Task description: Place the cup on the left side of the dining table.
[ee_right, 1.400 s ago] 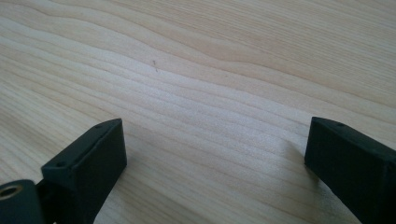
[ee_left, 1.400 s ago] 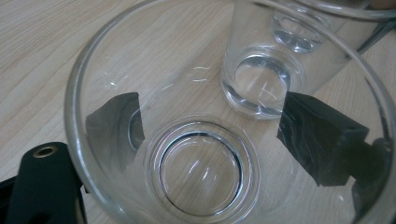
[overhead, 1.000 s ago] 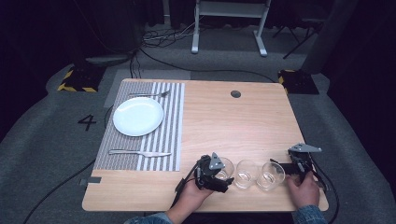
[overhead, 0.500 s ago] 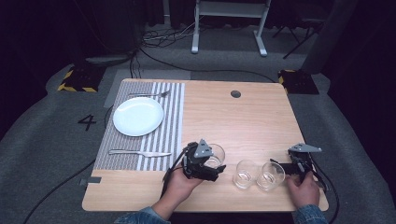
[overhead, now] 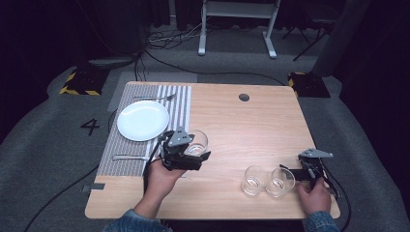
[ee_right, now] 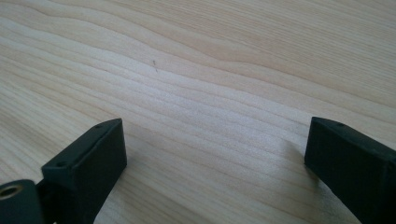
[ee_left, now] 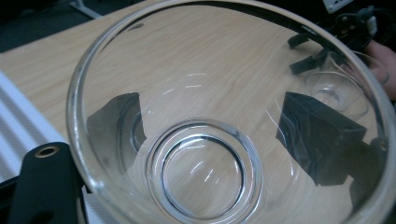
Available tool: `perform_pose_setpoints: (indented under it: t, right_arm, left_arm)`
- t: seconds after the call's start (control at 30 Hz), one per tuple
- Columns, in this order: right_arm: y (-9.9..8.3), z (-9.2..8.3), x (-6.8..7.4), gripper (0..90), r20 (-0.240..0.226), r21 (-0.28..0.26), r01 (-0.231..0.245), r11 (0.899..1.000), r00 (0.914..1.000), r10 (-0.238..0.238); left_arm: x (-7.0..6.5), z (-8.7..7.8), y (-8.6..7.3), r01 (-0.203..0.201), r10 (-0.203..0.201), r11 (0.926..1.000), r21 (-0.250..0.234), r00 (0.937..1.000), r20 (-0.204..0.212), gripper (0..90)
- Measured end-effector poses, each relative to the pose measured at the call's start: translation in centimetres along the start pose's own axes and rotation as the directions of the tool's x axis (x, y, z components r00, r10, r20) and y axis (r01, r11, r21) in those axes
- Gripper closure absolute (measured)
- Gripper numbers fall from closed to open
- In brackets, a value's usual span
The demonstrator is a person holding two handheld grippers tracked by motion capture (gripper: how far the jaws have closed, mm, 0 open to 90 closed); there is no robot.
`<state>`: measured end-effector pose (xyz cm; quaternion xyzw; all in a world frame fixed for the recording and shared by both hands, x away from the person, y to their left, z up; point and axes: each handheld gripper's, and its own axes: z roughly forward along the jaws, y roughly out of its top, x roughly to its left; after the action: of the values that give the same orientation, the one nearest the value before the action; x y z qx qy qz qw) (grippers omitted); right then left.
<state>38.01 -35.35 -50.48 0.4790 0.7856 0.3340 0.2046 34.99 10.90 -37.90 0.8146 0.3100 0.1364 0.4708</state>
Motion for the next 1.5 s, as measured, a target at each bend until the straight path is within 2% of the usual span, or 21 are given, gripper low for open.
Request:
perform_pose_setpoints:
  t: [0.1,0.17,0.33,0.43,0.53,0.63,0.7,0.77,0.8,0.9,0.93,1.1,1.13,1.17,1.2,1.23,1.33,1.37,1.43,1.47,1.5]
  right_arm:
    - [0.0,0.0,0.0,6.0,0.0,0.0,0.0,1.0,1.0,0.0]
    - [0.0,0.0,0.0,6.0,0.0,0.0,0.0,1.0,1.0,0.0]
    - [0.0,0.0,0.0,6.0,0.0,0.0,0.0,1.0,1.0,0.0]
    - [0.0,0.0,0.0,6.0,0.0,0.0,0.0,1.0,1.0,0.0]
    - [0.0,0.0,0.0,6.0,0.0,0.0,0.0,1.0,1.0,0.0]
    - [0.0,0.0,0.0,6.0,0.0,0.0,0.0,1.0,1.0,0.0]
    - [0.0,0.0,0.0,6.0,0.0,0.0,0.0,1.0,1.0,0.0]
    - [0.0,0.0,0.0,6.0,0.0,0.0,0.0,1.0,1.0,0.0]
    - [0.0,0.0,0.0,6.0,0.0,0.0,0.0,1.0,1.0,0.0]
    - [0.0,0.0,0.0,6.0,0.0,0.0,0.0,1.0,1.0,0.0]
    - [0.0,0.0,0.0,6.0,0.0,0.0,0.0,1.0,1.0,0.0]
    - [0.0,0.0,0.0,6.0,0.0,0.0,0.0,1.0,1.0,0.0]
    - [0.0,0.0,0.0,6.0,0.0,0.0,0.0,1.0,1.0,0.0]
    - [0.0,0.0,0.0,6.0,0.0,0.0,0.0,1.0,1.0,0.0]
    - [0.0,0.0,0.0,6.0,0.0,0.0,0.0,1.0,1.0,0.0]
    - [0.0,0.0,0.0,6.0,0.0,0.0,0.0,1.0,1.0,0.0]
    - [0.0,0.0,0.0,6.0,0.0,0.0,0.0,1.0,1.0,0.0]
    - [0.0,0.0,0.0,6.0,0.0,0.0,0.0,1.0,1.0,0.0]
    - [0.0,0.0,0.0,6.0,0.0,0.0,0.0,1.0,1.0,0.0]
    - [0.0,0.0,0.0,6.0,0.0,0.0,0.0,1.0,1.0,0.0]
    - [0.0,0.0,0.0,6.0,0.0,0.0,0.0,1.0,1.0,0.0]
  left_arm:
    - [0.8,-1.4,0.1,-0.016,0.015,0.9998,-0.008,0.999,-0.042,20.2]
    - [1.1,-1.9,0.1,-0.013,0.012,0.9998,-0.015,0.9986,-0.052,20.1]
    - [2.4,-3.8,0.2,0.009,-0.013,0.9988,-0.048,0.9959,-0.09,20.2]
    - [2.9,-4.3,0.1,0.02,-0.025,0.9983,-0.054,0.9944,-0.103,20.2]
    - [3.7,-4.8,-0.1,0.032,-0.039,0.9982,-0.05,0.9872,-0.155,20.2]
    - [4.4,-5.0,-0.3,0.048,-0.057,0.9973,-0.055,0.9844,-0.166,20.2]
    - [5.0,-5.1,-0.5,0.072,-0.082,0.9955,-0.061,0.9799,-0.182,20.2]
    - [5.4,-5.3,-0.7,0.078,-0.087,0.9954,-0.056,0.9779,-0.19,20.2]
    - [5.8,-5.4,-0.8,0.083,-0.093,0.995,-0.056,0.9742,-0.206,20.2]
    - [6.5,-5.4,-0.9,0.089,-0.101,0.9943,-0.058,0.9628,-0.251,20.2]
    - [7.0,-5.3,-1.1,0.108,-0.121,0.9923,-0.06,0.9577,-0.261,20.2]
    - [8.3,-4.7,-1.4,0.138,-0.148,0.9888,-0.056,0.9536,-0.262,20.2]
    - [8.8,-4.1,-1.7,0.15,-0.155,0.9879,-0.04,0.9506,-0.269,20.2]
    - [8.8,-4.1,-1.7,0.15,-0.155,0.9879,-0.04,0.9506,-0.269,20.2]
    - [9.5,-3.3,-2.2,0.171,-0.168,0.9853,-0.013,0.9473,-0.273,20.2]
    - [9.5,-3.3,-2.2,0.171,-0.168,0.9853,-0.013,0.9473,-0.273,20.2]
    - [10.8,-2.1,-3.2,0.215,-0.202,0.9765,0.022,0.9443,-0.26,20.2]
    - [10.8,-2.1,-3.2,0.215,-0.202,0.9765,0.022,0.9443,-0.26,20.2]
    - [11.3,-1.5,-3.6,0.231,-0.21,0.9718,0.049,0.9411,-0.265,20.2]
    - [11.5,-0.9,-4.0,0.242,-0.216,0.9681,0.065,0.9369,-0.275,20.2]
    - [11.5,-0.9,-4.0,0.242,-0.216,0.9681,0.065,0.9369,-0.275,20.2]
